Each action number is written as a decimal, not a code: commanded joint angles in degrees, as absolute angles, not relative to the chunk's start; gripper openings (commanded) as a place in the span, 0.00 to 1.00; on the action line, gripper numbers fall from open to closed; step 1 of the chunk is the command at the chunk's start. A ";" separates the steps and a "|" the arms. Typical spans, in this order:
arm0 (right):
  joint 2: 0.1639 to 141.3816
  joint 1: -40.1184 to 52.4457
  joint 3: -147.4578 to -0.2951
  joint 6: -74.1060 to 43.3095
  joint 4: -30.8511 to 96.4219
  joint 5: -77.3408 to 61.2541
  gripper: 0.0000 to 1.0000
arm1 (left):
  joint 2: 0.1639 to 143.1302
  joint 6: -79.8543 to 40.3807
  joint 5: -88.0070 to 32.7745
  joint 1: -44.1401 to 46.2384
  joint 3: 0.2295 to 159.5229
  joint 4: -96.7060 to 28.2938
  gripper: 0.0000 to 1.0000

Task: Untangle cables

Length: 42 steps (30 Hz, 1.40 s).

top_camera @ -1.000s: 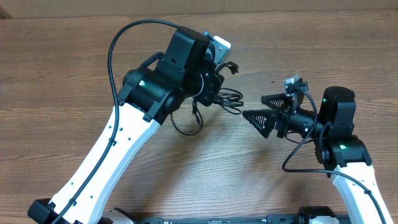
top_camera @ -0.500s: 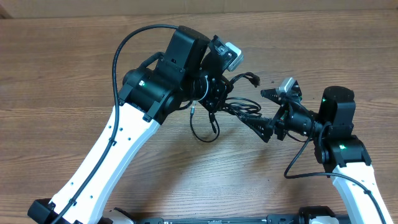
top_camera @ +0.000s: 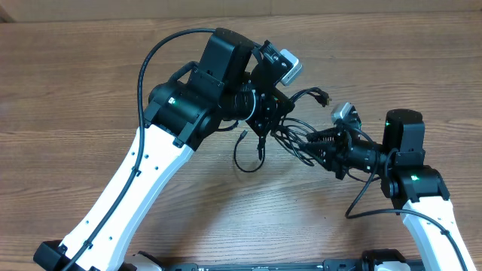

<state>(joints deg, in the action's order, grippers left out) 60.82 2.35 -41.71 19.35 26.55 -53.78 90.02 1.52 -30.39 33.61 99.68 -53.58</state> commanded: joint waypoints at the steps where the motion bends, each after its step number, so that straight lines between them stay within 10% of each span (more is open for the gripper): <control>1: 60.58 2.63 -42.46 17.26 28.05 -54.39 0.18 | 88.36 2.17 -31.16 33.39 100.07 -53.08 0.04; 17: 60.58 2.50 -42.46 -8.40 29.06 -38.70 0.04 | 88.38 0.75 -18.57 33.34 100.07 -60.69 0.04; 31: 60.55 2.50 -42.46 -29.93 28.82 -26.33 0.04 | 88.38 -32.32 22.41 33.34 100.09 -73.12 0.04; 42: 60.55 2.50 -42.46 -31.73 28.84 -21.06 0.04 | 88.36 -44.42 27.03 33.32 100.07 -74.94 0.21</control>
